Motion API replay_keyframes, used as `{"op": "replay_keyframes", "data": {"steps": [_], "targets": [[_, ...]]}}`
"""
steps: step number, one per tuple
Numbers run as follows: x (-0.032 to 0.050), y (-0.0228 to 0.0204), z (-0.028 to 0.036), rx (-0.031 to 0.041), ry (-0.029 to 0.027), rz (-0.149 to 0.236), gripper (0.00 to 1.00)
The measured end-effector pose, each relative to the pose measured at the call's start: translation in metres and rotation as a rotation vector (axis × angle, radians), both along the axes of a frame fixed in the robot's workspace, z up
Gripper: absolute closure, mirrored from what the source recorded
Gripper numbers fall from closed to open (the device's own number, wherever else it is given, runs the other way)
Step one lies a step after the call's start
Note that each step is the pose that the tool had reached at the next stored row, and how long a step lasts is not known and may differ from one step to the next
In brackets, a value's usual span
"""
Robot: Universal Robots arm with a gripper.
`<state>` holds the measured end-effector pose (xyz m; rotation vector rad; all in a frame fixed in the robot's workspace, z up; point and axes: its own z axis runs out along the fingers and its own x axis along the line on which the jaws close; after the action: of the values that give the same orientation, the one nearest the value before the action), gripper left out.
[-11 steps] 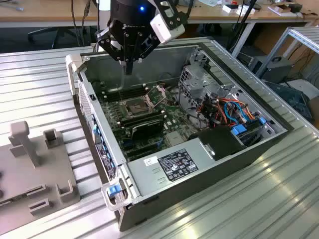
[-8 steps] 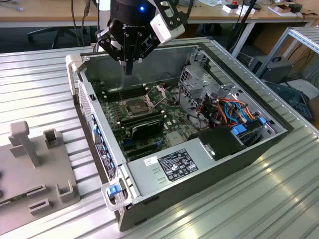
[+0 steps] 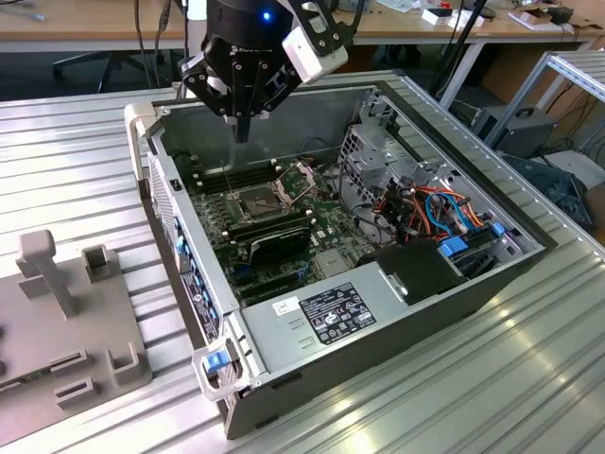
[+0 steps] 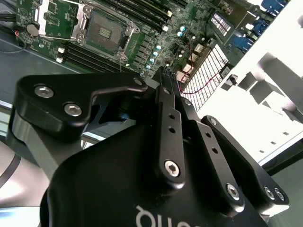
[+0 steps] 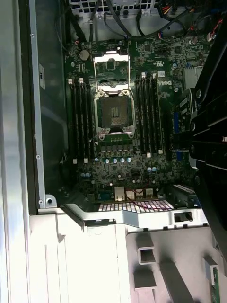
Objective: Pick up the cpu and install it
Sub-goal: 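Reach for the cpu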
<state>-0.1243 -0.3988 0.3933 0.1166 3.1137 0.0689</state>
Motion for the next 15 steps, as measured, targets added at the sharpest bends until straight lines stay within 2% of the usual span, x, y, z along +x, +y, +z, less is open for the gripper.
{"op": "replay_keyframes", "data": {"steps": [15], "targets": [[-0.0035,0.0000,0.0000,0.0000,0.0000,0.000,0.89]]}}
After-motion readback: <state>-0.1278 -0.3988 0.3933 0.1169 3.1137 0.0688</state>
